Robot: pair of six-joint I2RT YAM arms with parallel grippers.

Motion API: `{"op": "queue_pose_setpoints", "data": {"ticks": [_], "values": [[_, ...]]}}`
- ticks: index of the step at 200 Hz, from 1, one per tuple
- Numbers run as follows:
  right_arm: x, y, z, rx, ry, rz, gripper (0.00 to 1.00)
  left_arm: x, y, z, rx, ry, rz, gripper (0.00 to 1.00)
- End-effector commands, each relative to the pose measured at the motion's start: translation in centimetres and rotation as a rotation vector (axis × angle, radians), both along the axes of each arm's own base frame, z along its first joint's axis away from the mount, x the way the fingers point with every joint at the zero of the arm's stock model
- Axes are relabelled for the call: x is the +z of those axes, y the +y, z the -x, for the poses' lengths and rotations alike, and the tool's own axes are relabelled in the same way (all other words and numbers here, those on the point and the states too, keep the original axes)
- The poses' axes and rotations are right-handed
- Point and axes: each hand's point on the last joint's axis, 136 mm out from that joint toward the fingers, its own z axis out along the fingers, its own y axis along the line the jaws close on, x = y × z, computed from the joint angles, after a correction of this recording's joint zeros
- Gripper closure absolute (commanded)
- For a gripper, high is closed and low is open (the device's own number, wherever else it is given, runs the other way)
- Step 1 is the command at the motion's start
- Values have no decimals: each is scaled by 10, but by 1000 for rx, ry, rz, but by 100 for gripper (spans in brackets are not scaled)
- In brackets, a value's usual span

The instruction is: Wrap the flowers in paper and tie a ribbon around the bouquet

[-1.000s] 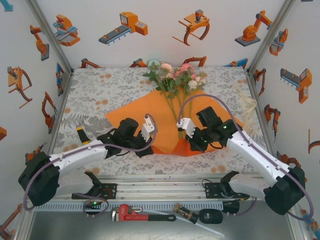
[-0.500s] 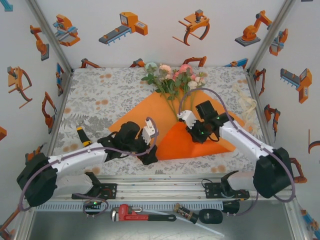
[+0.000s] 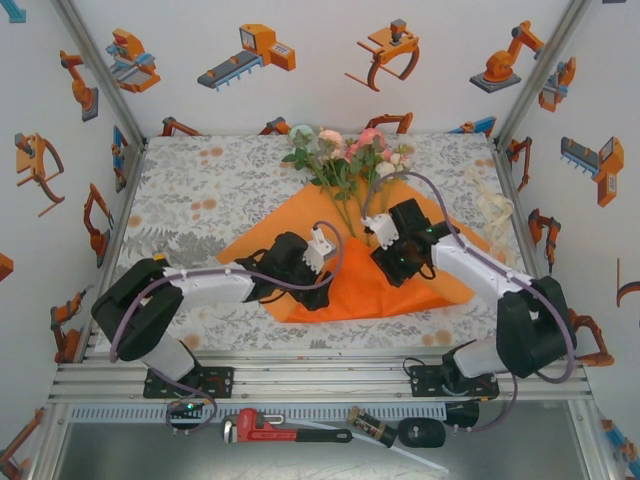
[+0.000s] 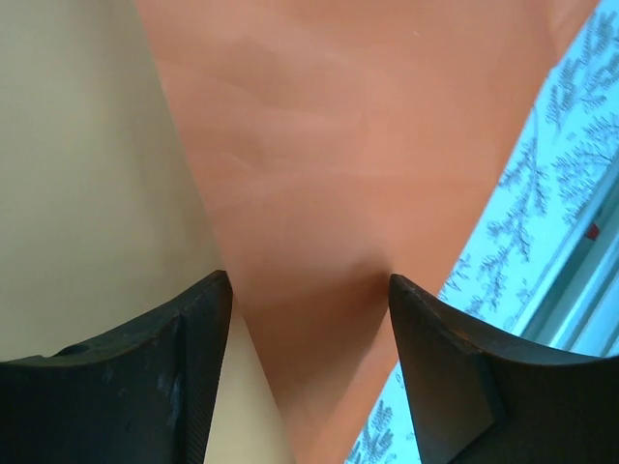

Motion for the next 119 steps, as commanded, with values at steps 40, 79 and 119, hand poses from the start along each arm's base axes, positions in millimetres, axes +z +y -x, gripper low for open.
{"op": "queue_pose_setpoints", "data": {"ticks": [40,79,119], "values": [[80,35,23,-344,-76,-370,49,0,-12,-27,56,-107,31,38],[44,61,26,-531,10,-632,53,0,-6,-48,166,-175,27,38],[-12,10,24,-737,-43,-365,53,26,12,-58,269,-254,42,35]]}}
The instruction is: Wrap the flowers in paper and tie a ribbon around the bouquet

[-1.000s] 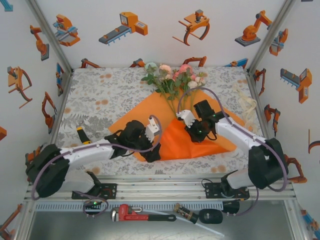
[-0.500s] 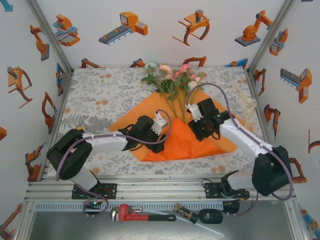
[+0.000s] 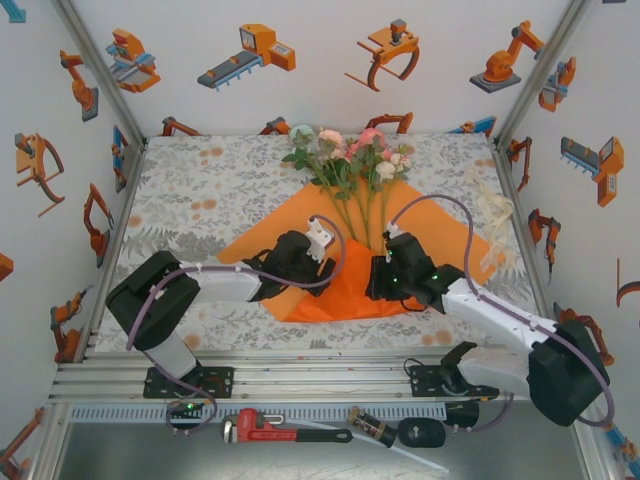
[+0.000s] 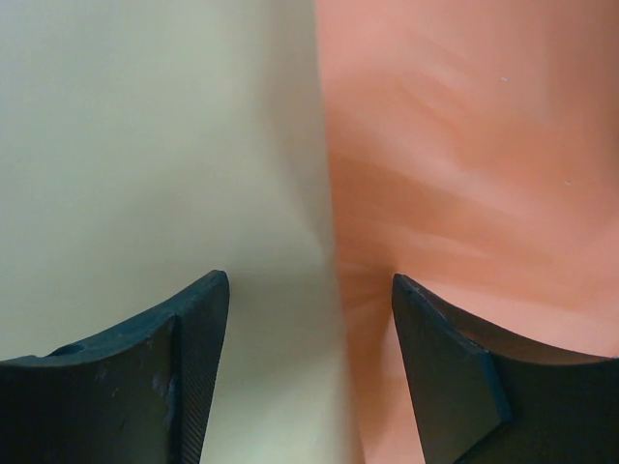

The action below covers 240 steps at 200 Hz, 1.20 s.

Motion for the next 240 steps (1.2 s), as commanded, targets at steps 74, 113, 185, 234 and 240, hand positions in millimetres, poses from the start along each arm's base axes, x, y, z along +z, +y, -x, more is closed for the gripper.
{"op": "queue_pose_setpoints", "data": {"ticks": [74,113,185,234,240], "values": [[-24,-94,4,-489,21,289,52,107,-19,76,-225,70,207,38],[-35,-129,26,-665,94,290,51,62,-33,82,-254,149,117,52],[20,-102,8,-493,-77,89,48,22,-47,84,-311,212,47,60],[39,10,-6,-105,-121,-172,49,16,-54,83,-328,211,58,58],[33,16,-5,-88,-102,-171,49,17,-55,84,-337,213,67,58]]}}
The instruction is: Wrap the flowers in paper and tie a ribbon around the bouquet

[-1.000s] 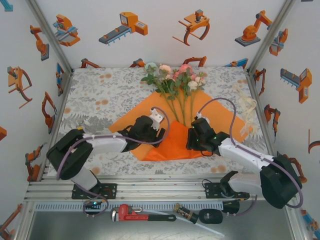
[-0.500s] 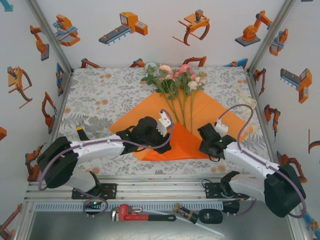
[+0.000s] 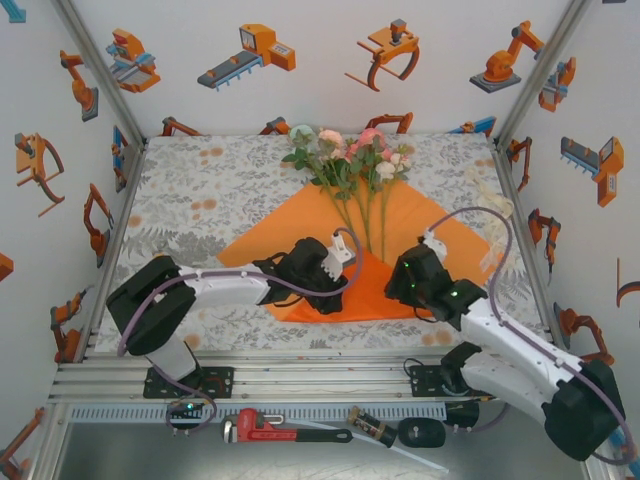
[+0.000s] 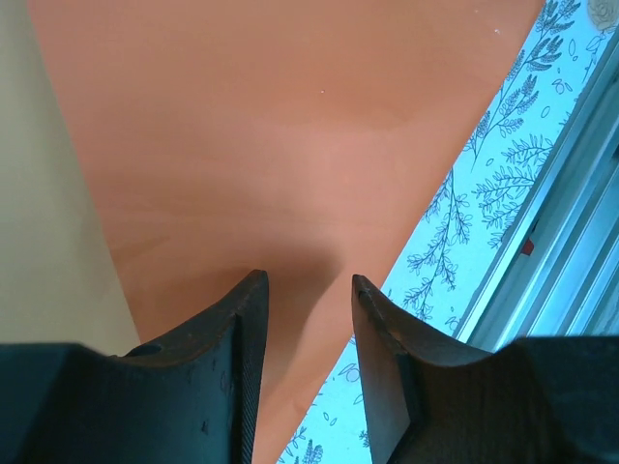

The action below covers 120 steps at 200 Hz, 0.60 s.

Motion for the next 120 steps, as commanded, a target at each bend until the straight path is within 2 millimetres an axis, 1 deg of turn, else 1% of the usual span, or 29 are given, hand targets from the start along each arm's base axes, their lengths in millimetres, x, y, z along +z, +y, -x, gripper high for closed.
{"op": "queue_pose_setpoints", "data": {"ticks": [1,9,17,31,41,60,77,89,102,120], "values": [[19,62,-9,208,-64,-132,49,11,-13,1,-45,-15,56,58],[10,65,-7,217,-32,-115,49,11,-13,2,-54,-10,61,57],[0,60,-5,199,5,-77,49,12,-13,4,-61,-8,69,57],[-20,29,4,74,98,34,51,10,-12,4,-59,-9,68,56],[-28,10,12,7,136,96,51,10,-13,4,-59,-9,68,55],[-35,-28,26,-146,167,182,51,9,-12,1,-45,-13,66,52],[-38,-47,33,-225,148,191,51,10,-11,0,-35,-24,66,51],[-42,-58,37,-283,151,192,52,17,-7,-3,-18,-44,69,51],[-45,-65,40,-319,157,193,52,28,-1,-5,1,-73,66,51],[-47,-75,43,-361,177,220,53,49,13,-9,48,-123,53,50]]}}
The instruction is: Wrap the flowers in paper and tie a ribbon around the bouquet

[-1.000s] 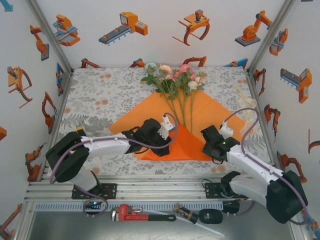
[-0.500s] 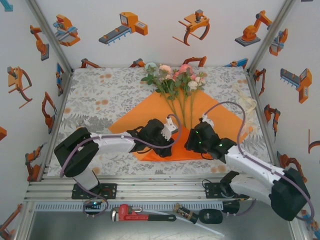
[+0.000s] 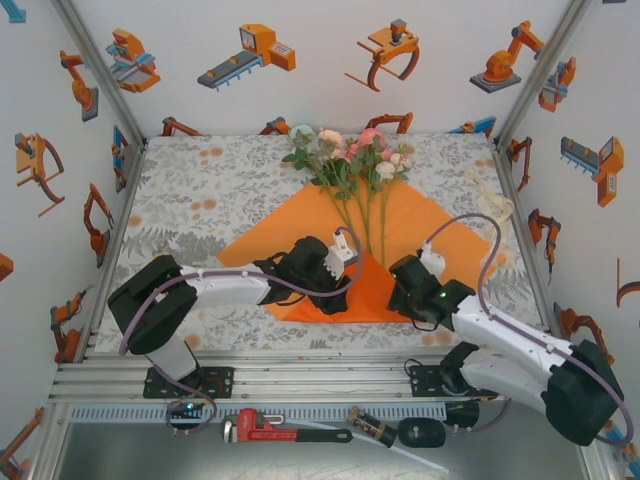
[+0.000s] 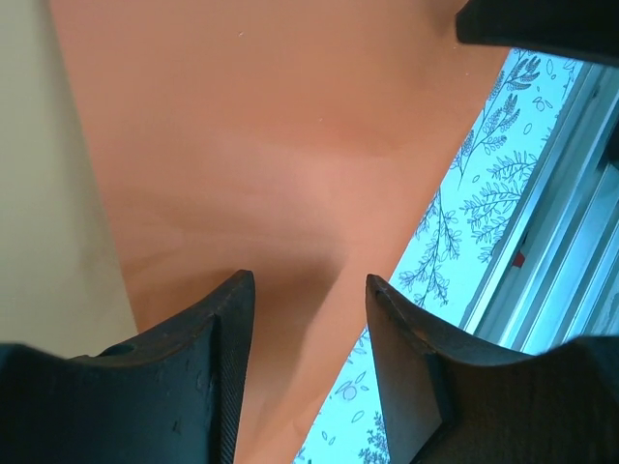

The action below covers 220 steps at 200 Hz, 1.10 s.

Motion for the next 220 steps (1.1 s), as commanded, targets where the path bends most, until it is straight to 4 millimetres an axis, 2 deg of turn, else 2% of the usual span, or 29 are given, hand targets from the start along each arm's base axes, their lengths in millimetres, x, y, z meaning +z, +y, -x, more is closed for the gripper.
{"op": "queue_pose_setpoints", "data": {"ticks": [1,17,27,35,44,60,86,112,126,134,146,157,169,181,195,210,220], "values": [[-6,-30,9,-131,22,82,52,35,16,-8,52,-89,7,50],[-1,-38,10,-167,26,116,52,58,26,-7,69,-120,17,49],[6,-40,7,-172,10,127,52,71,27,1,50,-116,53,48],[14,-38,1,-151,-16,129,52,79,24,9,20,-92,99,47],[26,-26,-9,-73,-55,113,52,83,18,19,-28,-55,147,46],[47,0,-27,83,-127,67,52,73,10,23,-42,-3,154,46],[73,35,-43,246,-188,1,51,50,5,8,13,-4,92,47],[75,70,-52,411,-178,-43,48,50,3,-2,56,-27,102,46],[71,88,-56,507,-161,-49,45,55,13,-17,155,-53,86,44],[69,95,-60,553,-155,-41,43,56,28,-35,283,-58,65,44],[65,103,-68,601,-147,-15,39,54,64,-71,529,-11,37,45],[63,109,-77,638,-143,22,35,46,111,-100,773,67,6,46],[62,112,-86,664,-137,68,33,34,166,-123,1007,118,-35,47],[60,114,-94,674,-123,93,32,24,221,-135,1210,135,-67,48],[56,115,-100,673,-105,120,33,17,272,-142,1377,133,-75,49],[52,115,-105,664,-94,134,33,13,311,-144,1499,126,-85,48],[50,116,-105,665,-91,133,33,10,330,-146,1546,116,-108,48]]}}
